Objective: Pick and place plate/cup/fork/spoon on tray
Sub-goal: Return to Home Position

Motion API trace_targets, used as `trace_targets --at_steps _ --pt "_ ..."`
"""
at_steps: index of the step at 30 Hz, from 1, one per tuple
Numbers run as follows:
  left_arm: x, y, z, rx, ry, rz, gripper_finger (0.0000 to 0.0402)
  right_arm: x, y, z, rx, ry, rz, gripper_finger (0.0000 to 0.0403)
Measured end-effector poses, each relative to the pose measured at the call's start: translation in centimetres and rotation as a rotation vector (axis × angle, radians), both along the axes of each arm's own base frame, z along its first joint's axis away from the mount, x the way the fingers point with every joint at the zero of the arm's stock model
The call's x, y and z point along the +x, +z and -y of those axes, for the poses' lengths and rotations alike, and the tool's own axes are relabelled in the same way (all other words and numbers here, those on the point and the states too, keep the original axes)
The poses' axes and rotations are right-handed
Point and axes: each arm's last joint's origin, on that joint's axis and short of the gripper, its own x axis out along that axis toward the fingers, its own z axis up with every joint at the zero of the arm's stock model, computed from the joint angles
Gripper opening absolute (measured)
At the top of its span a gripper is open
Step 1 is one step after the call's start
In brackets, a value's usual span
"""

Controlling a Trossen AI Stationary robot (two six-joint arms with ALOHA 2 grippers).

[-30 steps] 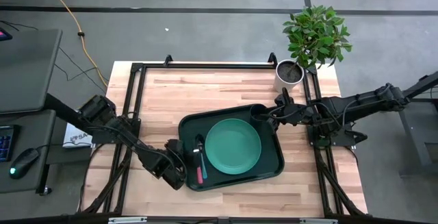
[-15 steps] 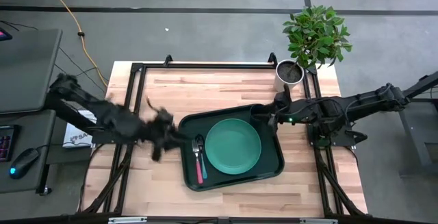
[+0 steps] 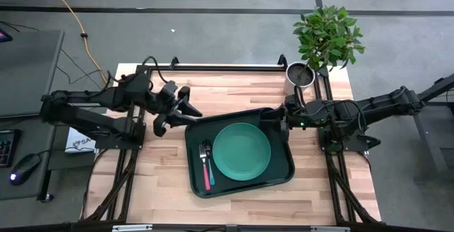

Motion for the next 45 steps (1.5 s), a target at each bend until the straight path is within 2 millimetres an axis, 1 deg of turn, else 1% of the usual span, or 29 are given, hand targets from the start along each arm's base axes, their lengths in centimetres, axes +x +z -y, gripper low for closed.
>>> trace_targets --at_steps 2,4,6,7,9,10,11,12,13,14,17,20,22,26,29,33,40,45 --pt "-0.6 0.3 0.1 0.034 0.005 0.021 0.0138 0.0 0.0 0.0 -0.001 0.0 -0.001 0.02" --pt "-1.4 0.6 0.3 0.072 0.02 0.039 0.0128 0.0 0.0 0.0 -0.001 0.001 -0.001 0.0198" --pt "-2.2 0.4 0.6 0.115 0.05 0.053 0.0105 -0.1 0.1 0.0 -0.008 0.011 0.001 0.0186" --pt "-2.6 0.1 0.8 0.13 0.063 0.058 0.0089 -0.1 0.1 0.0 -0.013 0.021 0.004 0.0173" --pt "-3.5 -1.0 1.1 0.147 0.091 0.059 0.0047 -0.3 0.2 0.0 -0.016 0.032 0.007 0.0132" --pt "-4.0 -1.7 1.2 0.15 0.102 0.055 0.0026 -0.4 0.3 0.0 -0.016 0.034 0.011 0.0103" --pt "-4.5 -2.5 1.2 0.146 0.116 0.051 0.0013 -0.5 0.4 0.0 -0.012 0.042 0.018 0.007" --pt "-5.0 -3.3 1.2 0.138 0.13 0.05 0.0009 -0.7 0.6 0.0 -0.009 0.053 0.025 0.0038" --pt "-5.5 -4.1 1.2 0.131 0.144 0.049 0.0011 -0.9 0.7 0.0 -0.01 0.06 0.033 0.0019" --pt "-6.0 -4.9 1.3 0.127 0.159 0.051 0.0012 -1.0 0.9 0.0 -0.015 0.066 0.04 0.0014" --pt "-7.4 -7.5 1.3 0.109 0.19 0.055 0.0004 -1.5 1.2 0.1 -0.03 0.076 0.059 0.0021" --pt "-8.4 -9.8 1.4 0.086 0.204 0.079 0.0002 -1.7 1.3 0.0 -0.094 0.159 0.054 0.0006" --pt "-9.0 -11.1 1.5 0.061 0.204 0.104 0.0001 -1.7 1.2 -0.2 -0.127 0.213 0.043 0.0003" --pt "-9.8 -13.8 1.7 0.037 0.196 0.136 0.0 -1.5 1.1 -0.2 -0.099 0.214 0.039 0.0002" --pt "-10.3 -15.3 1.8 0.03 0.195 0.162 0.0 -1.5 1.3 -0.2 -0.091 0.204 0.064 0.0001" --pt "-10.7 -16.9 1.8 0.017 0.194 0.171 0.0 -1.5 1.7 -0.2 -0.07 0.193 0.099 0.0" --pt "-11.0 -19.1 1.9 -0.008 0.173 0.173 0.0 -1.4 1.8 -0.1 -0.078 0.172 0.115 0.0" --pt "-11.1 -18.9 1.9 -0.015 0.172 0.19 0.0 -1.5 1.8 -0.2 -0.076 0.184 0.116 0.0"
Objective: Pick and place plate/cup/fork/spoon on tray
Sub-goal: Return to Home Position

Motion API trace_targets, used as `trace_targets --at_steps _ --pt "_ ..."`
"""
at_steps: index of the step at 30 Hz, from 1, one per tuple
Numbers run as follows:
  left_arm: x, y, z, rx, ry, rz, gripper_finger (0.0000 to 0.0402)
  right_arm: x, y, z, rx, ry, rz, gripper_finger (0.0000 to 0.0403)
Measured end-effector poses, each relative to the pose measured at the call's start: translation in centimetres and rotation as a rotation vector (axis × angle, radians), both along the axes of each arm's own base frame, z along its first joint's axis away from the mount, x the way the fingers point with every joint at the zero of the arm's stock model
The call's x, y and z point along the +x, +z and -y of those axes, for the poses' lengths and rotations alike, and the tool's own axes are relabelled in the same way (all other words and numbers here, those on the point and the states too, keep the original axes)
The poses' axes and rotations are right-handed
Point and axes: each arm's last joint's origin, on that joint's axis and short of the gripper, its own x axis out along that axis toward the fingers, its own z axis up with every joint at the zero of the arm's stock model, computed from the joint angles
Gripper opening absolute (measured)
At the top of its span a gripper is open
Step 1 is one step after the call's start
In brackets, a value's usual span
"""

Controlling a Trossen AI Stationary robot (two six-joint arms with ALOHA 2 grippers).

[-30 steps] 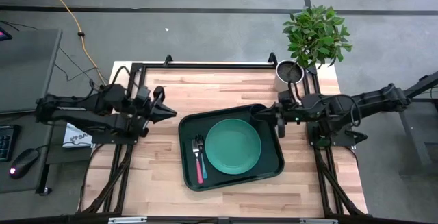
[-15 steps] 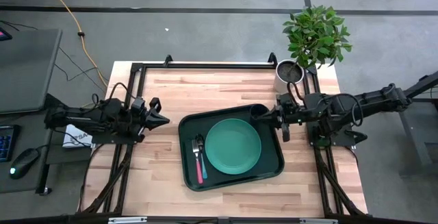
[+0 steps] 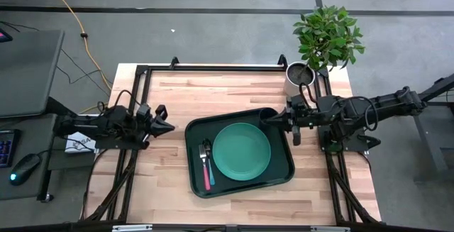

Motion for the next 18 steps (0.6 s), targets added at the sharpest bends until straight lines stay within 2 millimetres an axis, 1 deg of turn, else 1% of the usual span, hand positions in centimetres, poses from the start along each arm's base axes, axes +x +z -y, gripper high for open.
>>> trace_targets --at_steps 6,9,13,18 --pt "0.0 0.0 0.0 -0.019 0.013 -0.001 0.0 -0.5 0.2 0.0 -0.014 0.02 0.004 0.0" --pt "0.0 -0.2 0.0 -0.009 0.016 -0.018 0.0 -1.2 -0.3 0.1 -0.037 0.055 0.019 0.0" --pt "0.1 -0.2 -0.1 -0.006 0.017 -0.025 0.0 -2.7 -2.3 0.6 -0.035 0.08 0.086 0.0" --pt "0.1 -0.2 -0.1 -0.005 0.018 -0.024 0.0 -5.3 -6.4 1.7 -0.005 0.092 0.177 0.0"
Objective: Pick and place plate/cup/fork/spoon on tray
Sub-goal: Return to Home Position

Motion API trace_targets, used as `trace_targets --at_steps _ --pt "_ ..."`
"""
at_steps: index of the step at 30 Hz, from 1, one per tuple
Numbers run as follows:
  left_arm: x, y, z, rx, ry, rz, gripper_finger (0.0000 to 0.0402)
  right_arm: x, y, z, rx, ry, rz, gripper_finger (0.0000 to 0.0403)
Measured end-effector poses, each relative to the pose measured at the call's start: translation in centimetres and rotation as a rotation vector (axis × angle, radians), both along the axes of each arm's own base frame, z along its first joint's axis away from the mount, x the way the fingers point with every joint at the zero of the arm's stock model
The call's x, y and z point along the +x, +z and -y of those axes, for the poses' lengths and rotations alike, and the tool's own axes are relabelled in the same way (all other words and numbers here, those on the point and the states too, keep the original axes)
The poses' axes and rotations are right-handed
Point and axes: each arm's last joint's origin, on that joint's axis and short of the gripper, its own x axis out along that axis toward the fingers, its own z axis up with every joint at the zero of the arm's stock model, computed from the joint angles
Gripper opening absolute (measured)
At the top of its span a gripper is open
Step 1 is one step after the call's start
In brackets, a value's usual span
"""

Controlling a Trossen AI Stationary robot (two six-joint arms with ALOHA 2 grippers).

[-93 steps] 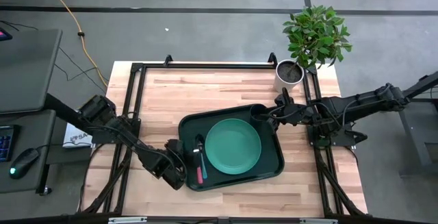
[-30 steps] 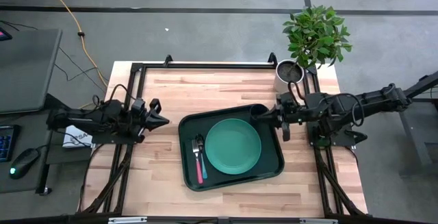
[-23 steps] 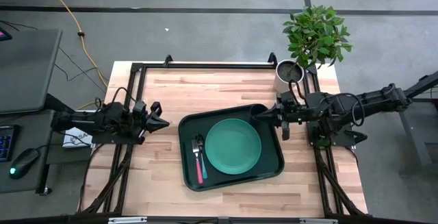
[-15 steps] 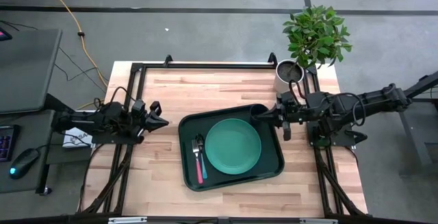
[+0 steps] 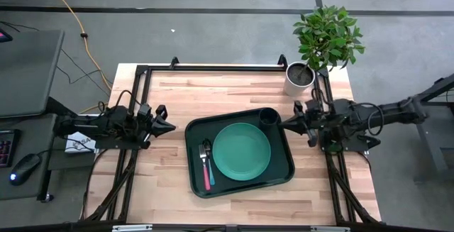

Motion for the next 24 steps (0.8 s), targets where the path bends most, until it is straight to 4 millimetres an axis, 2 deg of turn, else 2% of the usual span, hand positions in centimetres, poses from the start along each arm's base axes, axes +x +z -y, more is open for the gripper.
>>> trace_targets --at_steps 5,9,16,24 --pt "0.0 0.0 0.0 0.0 0.0 0.0 0.0 -2.4 -3.3 1.2 0.0 -0.026 0.056 0.0" --pt "0.0 0.0 0.0 0.0 0.0 0.0 0.0 -3.4 -5.7 1.7 0.006 -0.03 0.092 0.0" --pt "0.0 0.0 0.0 0.0 0.0 0.0 0.0 -4.1 -8.9 1.8 -0.026 -0.051 0.129 0.0" --pt "0.0 0.0 0.0 0.0 0.0 0.0 0.0 -4.1 -10.7 2.1 -0.166 -0.147 -0.017 0.0"
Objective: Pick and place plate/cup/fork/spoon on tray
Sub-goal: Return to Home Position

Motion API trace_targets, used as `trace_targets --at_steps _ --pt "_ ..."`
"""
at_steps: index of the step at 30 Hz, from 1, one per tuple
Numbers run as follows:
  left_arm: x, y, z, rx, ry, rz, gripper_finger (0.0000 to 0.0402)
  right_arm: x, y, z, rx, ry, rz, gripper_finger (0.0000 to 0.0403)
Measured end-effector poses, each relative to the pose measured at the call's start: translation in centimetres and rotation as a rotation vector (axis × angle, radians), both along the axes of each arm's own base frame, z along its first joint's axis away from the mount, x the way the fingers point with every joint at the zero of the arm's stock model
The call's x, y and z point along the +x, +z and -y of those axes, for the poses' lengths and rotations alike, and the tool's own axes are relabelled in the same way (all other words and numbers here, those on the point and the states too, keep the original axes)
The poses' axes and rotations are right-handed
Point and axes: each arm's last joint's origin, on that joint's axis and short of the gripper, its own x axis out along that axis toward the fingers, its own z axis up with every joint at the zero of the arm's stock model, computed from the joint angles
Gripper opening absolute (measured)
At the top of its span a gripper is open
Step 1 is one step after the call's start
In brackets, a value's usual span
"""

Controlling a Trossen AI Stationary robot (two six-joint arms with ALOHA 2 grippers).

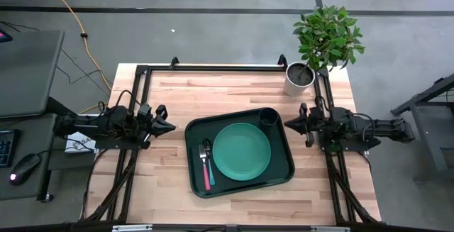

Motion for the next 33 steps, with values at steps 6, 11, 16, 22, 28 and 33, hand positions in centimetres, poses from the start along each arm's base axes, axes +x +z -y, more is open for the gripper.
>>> trace_targets --at_steps 6,11,16,22,28,33 --pt "0.0 0.02 0.0 0.0 0.0 0.001 0.0 0.16 -0.26 0.11 -0.011 -0.034 -0.032 0.0" --pt "0.0 0.01 0.0 0.0 0.0 0.001 0.0 0.19 -0.3 0.11 -0.01 -0.034 -0.038 0.0" --pt "-0.01 0.0 0.04 0.0 -0.004 0.0 0.0 0.19 -0.3 0.11 -0.01 -0.034 -0.038 0.0" --pt "-0.02 0.07 0.35 0.0 -0.036 0.002 0.0 0.19 -0.3 0.11 -0.009 -0.034 -0.039 0.0" --pt "-0.02 0.07 0.36 0.0 -0.037 0.003 0.0 0.19 -0.3 0.11 -0.009 -0.034 -0.039 0.0" --pt "-0.01 0.07 0.36 0.0 -0.037 0.002 0.0 0.19 -0.3 0.11 -0.009 -0.034 -0.039 0.0"
